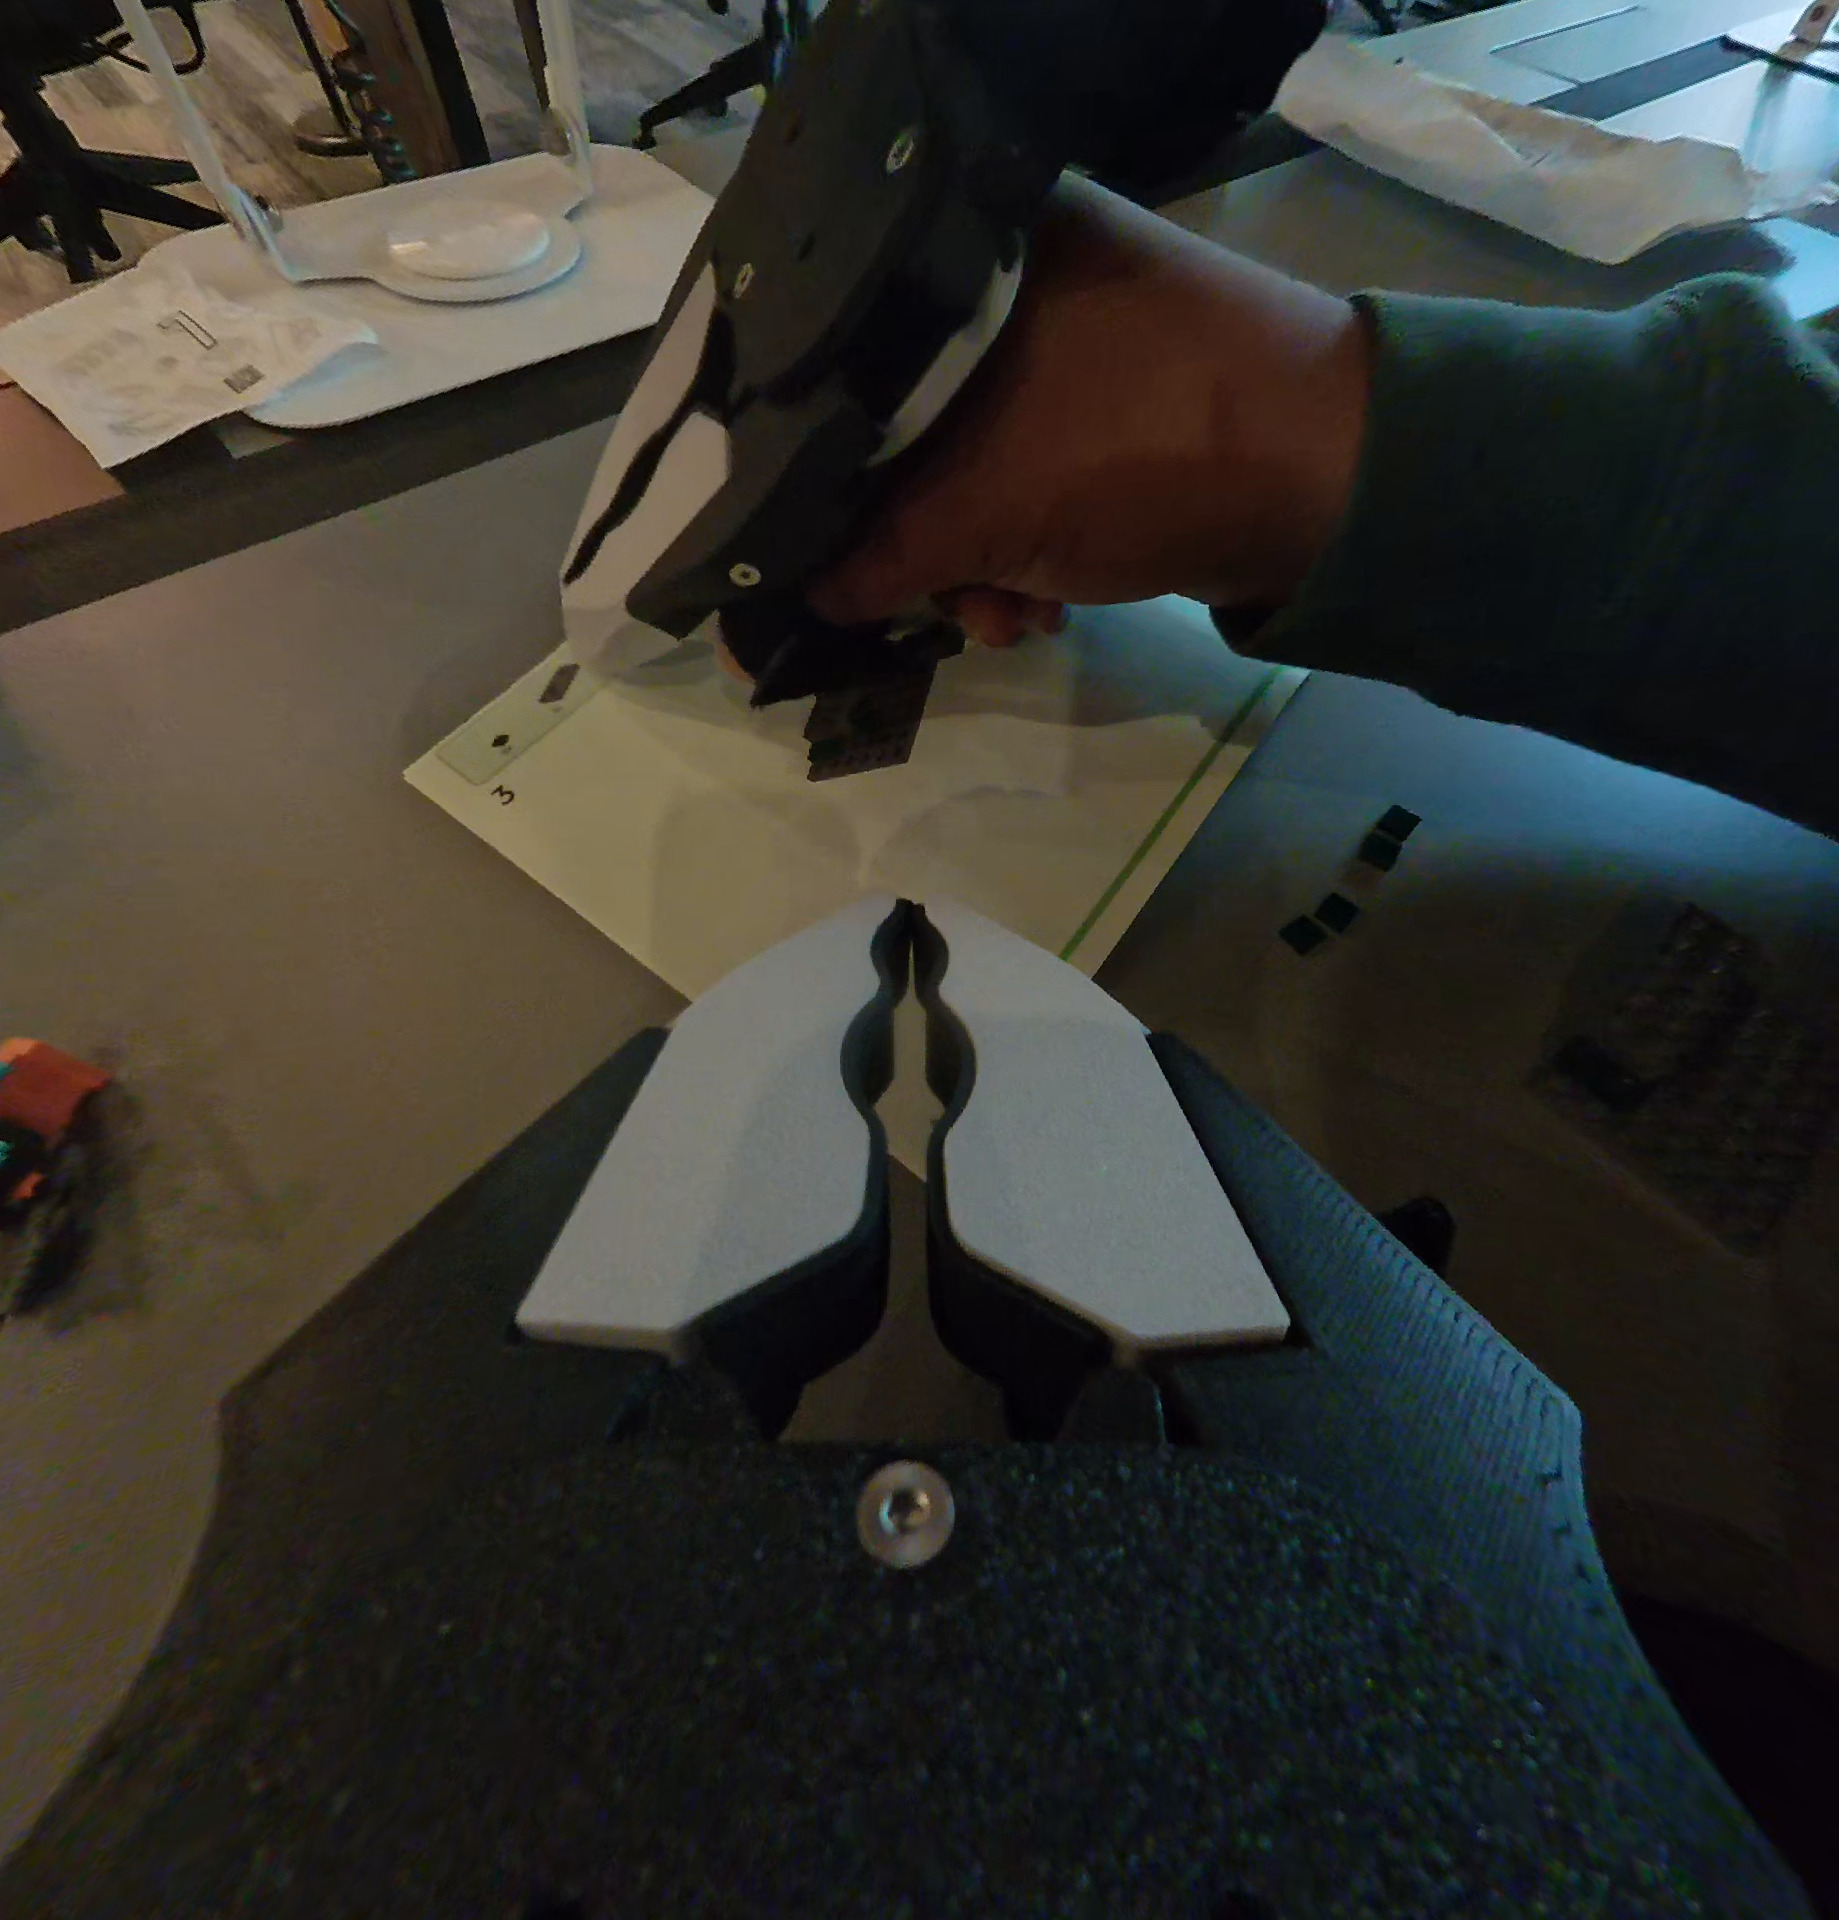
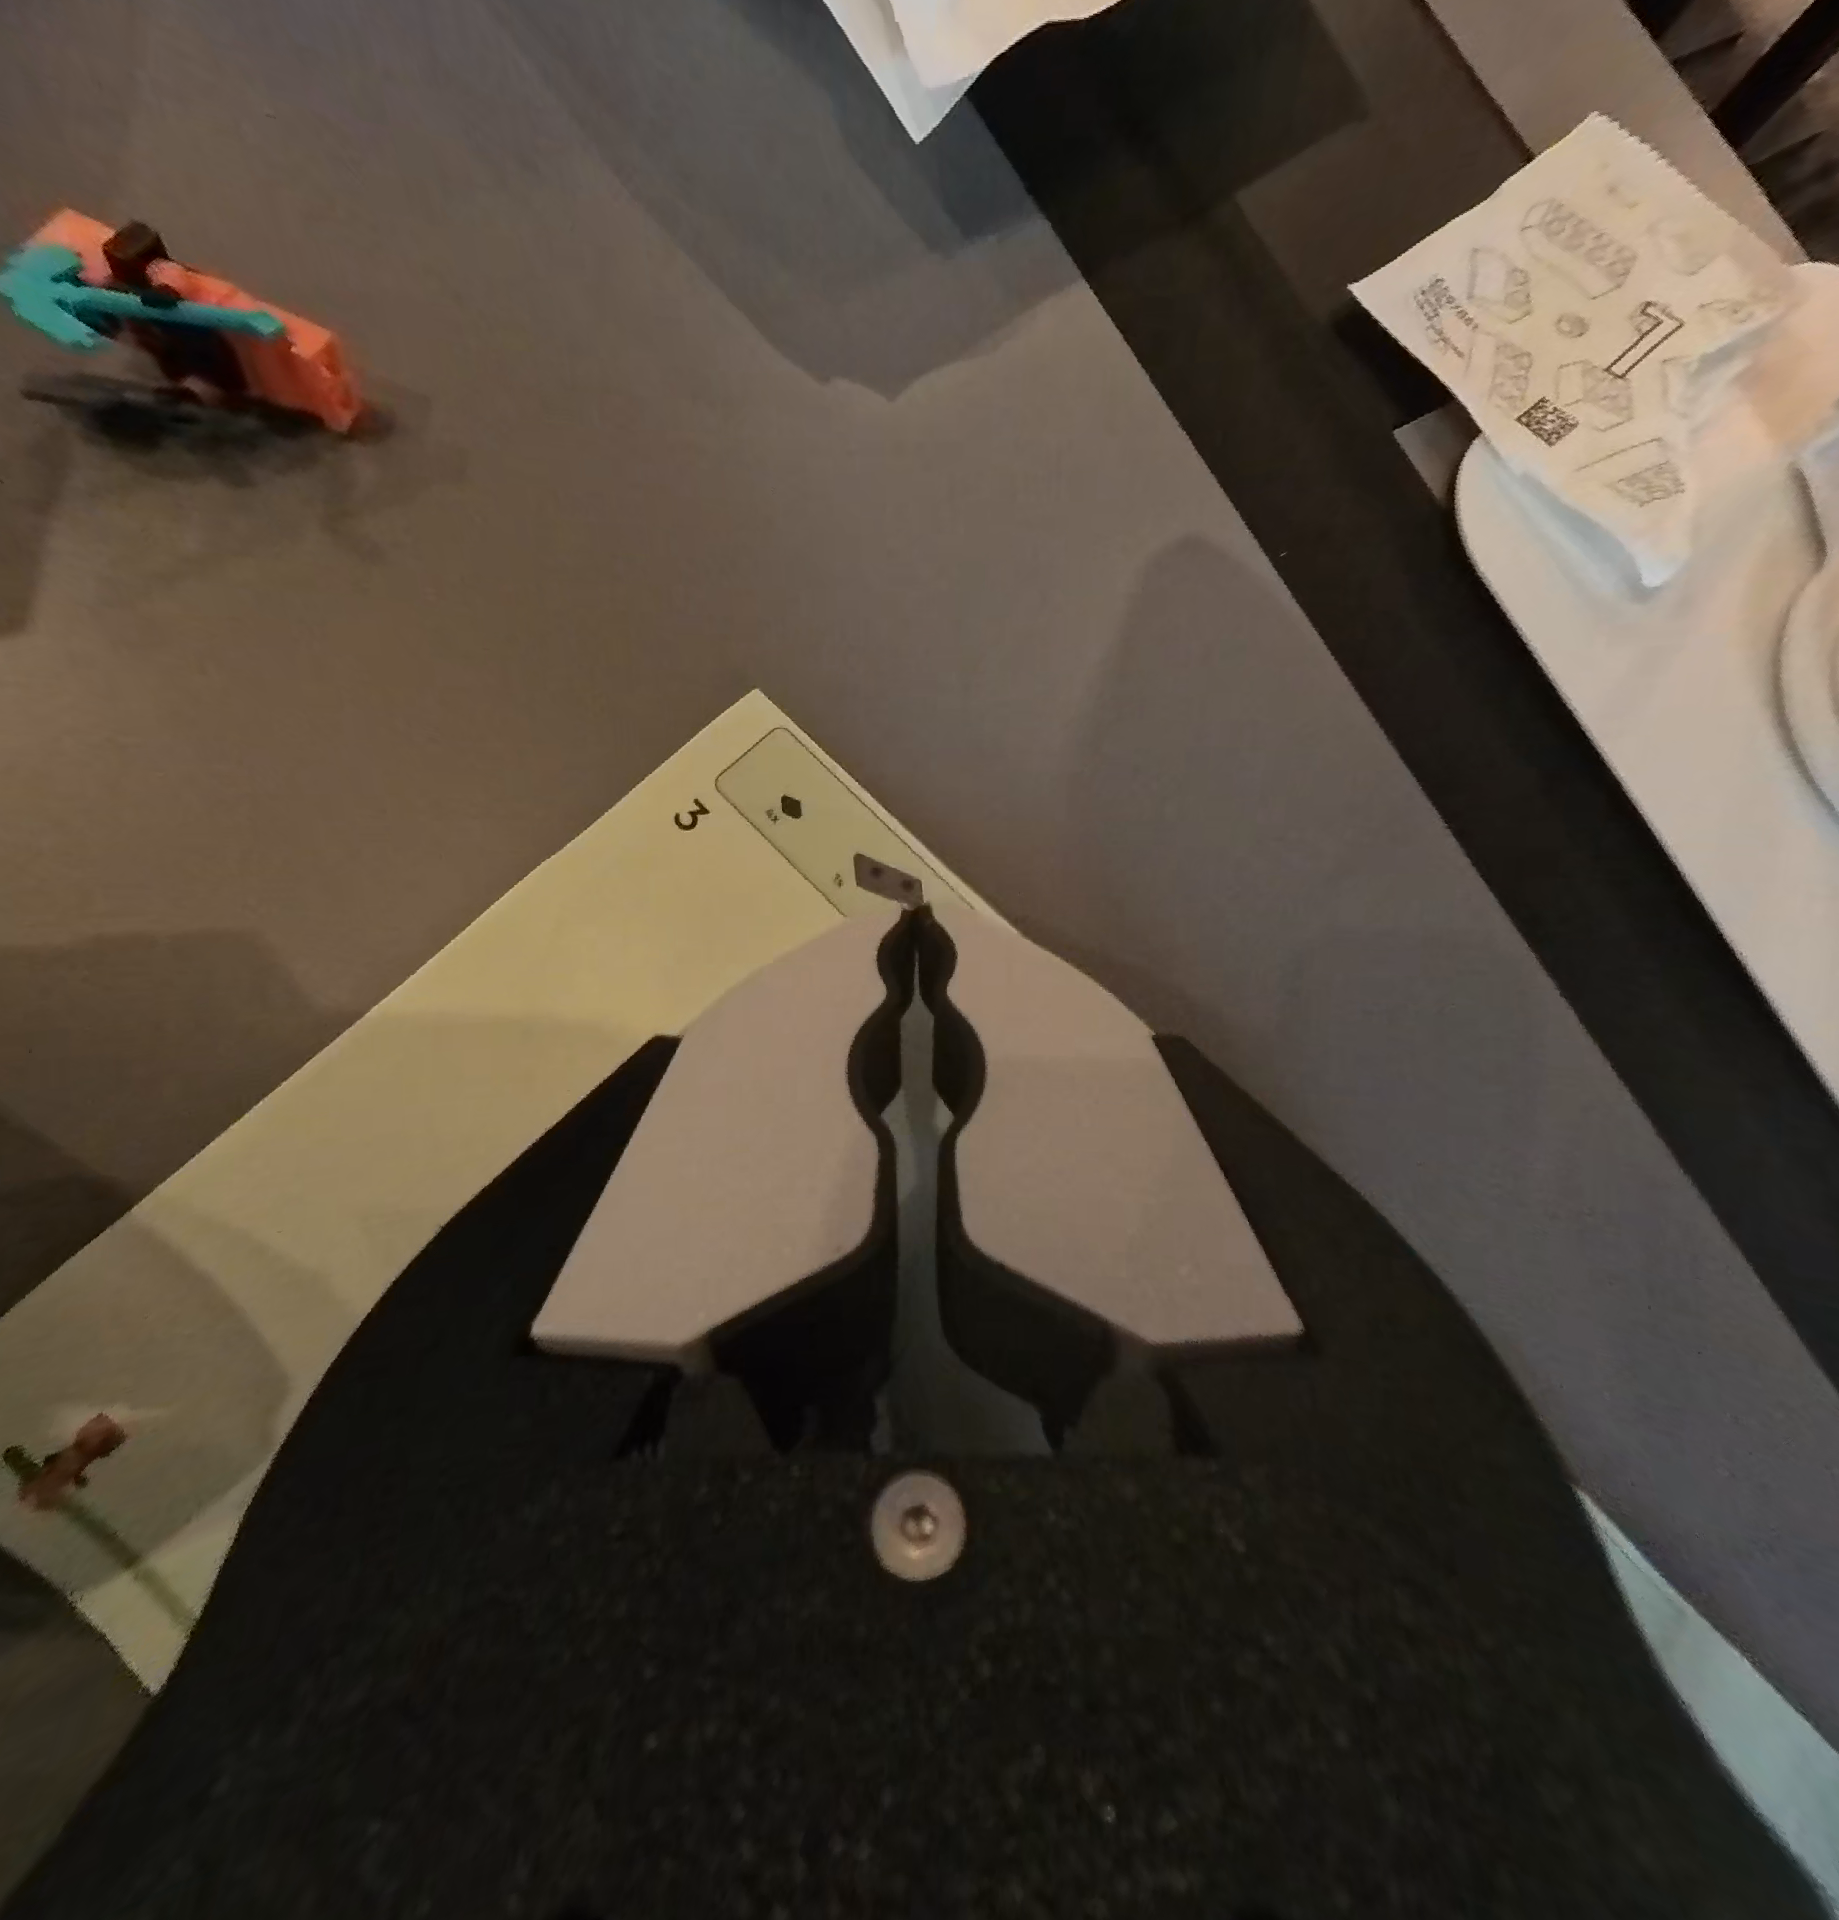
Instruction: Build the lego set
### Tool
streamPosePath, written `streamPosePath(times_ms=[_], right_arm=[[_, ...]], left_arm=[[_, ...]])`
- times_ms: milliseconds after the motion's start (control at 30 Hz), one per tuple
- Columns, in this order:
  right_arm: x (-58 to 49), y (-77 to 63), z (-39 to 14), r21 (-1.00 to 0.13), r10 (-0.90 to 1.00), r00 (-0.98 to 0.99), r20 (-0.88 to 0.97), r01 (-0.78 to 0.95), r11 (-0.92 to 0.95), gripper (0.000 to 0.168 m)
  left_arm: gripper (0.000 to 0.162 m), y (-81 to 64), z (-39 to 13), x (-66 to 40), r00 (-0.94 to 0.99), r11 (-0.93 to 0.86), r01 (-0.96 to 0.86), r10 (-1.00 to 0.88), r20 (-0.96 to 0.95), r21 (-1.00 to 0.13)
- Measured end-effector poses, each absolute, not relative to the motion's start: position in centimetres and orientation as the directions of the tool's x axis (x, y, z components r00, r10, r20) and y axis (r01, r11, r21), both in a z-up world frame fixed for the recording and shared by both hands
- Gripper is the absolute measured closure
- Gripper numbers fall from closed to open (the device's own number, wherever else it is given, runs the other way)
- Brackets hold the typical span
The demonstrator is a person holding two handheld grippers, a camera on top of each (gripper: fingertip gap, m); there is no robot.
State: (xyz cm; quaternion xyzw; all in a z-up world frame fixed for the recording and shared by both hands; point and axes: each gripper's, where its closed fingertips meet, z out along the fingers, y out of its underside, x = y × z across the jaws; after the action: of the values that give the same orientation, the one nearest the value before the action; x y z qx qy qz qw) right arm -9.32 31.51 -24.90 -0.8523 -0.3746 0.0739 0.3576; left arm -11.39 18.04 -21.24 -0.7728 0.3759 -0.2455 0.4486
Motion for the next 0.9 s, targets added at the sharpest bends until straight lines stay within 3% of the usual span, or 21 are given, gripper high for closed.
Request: streamPosePath(times_ms=[300, 633, 900], right_arm=[[-9.7, 31.4, -24.9, -0.670, 0.698, 0.701, 0.143, 0.588, -0.454, 0.168], [-5.5, 22.3, -16.3, -0.834, 0.720, 0.681, 0.132, 0.469, -0.290, 0.168], [3.1, 14.9, -18.1, -0.871, 0.625, 0.779, 0.058, 0.345, -0.349, 0.168]], left_arm=[[0.162, 18.2, -21.3, -11.5, 0.600, -0.314, -0.365, -0.799, 0.036, -0.876], [0.162, 17.4, -20.8, -11.0, 0.577, -0.286, -0.376, -0.816, 0.019, -0.881], [0.162, 14.1, -20.8, -9.3, 0.495, -0.181, -0.467, -0.864, -0.087, -0.865]])
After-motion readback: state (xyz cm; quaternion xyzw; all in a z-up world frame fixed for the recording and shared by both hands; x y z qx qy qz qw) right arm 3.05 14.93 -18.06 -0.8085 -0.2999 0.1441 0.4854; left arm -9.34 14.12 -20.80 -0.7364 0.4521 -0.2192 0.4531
